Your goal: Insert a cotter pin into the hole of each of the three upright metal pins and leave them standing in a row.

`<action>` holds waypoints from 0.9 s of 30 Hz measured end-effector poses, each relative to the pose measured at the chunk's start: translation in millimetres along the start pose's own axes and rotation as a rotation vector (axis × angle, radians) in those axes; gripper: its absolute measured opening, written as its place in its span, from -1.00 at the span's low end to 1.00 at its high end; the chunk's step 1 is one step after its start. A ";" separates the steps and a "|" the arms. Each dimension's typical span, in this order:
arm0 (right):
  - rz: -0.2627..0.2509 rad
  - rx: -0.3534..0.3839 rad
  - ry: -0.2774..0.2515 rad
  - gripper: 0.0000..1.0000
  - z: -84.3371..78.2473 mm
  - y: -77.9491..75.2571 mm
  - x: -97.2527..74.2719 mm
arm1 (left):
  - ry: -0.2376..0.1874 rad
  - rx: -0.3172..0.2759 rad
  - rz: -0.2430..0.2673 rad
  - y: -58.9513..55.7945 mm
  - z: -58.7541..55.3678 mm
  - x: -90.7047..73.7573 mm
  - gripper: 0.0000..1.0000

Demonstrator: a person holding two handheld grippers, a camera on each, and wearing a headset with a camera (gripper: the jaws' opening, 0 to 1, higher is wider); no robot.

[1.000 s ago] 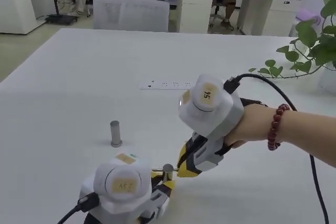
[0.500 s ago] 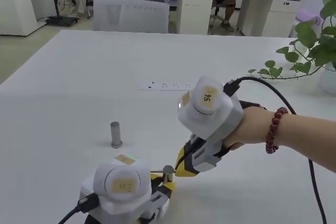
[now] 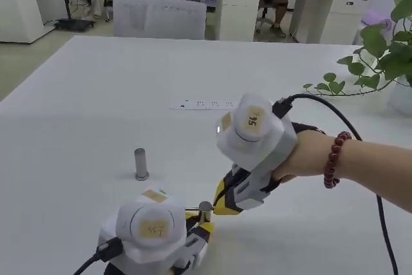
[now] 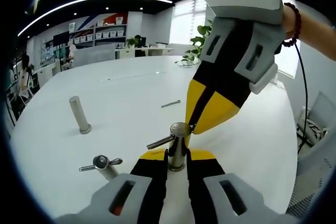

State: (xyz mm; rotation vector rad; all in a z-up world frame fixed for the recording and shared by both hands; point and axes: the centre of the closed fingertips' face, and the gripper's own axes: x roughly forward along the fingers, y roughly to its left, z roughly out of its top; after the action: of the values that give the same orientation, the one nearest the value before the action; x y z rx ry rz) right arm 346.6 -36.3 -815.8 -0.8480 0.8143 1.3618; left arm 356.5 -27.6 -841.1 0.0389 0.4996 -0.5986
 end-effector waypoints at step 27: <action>-0.019 0.155 -0.126 -0.46 11.3 -2.5 -4.7 | 0.056 0.024 -0.017 0.8 -8.6 -20.5 -0.54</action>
State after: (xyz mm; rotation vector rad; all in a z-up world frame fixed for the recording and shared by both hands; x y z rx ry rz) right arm 348.9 -28.7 -806.1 -0.6421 0.8003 1.3033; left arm 338.5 -14.5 -839.3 0.0739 0.5472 -0.6209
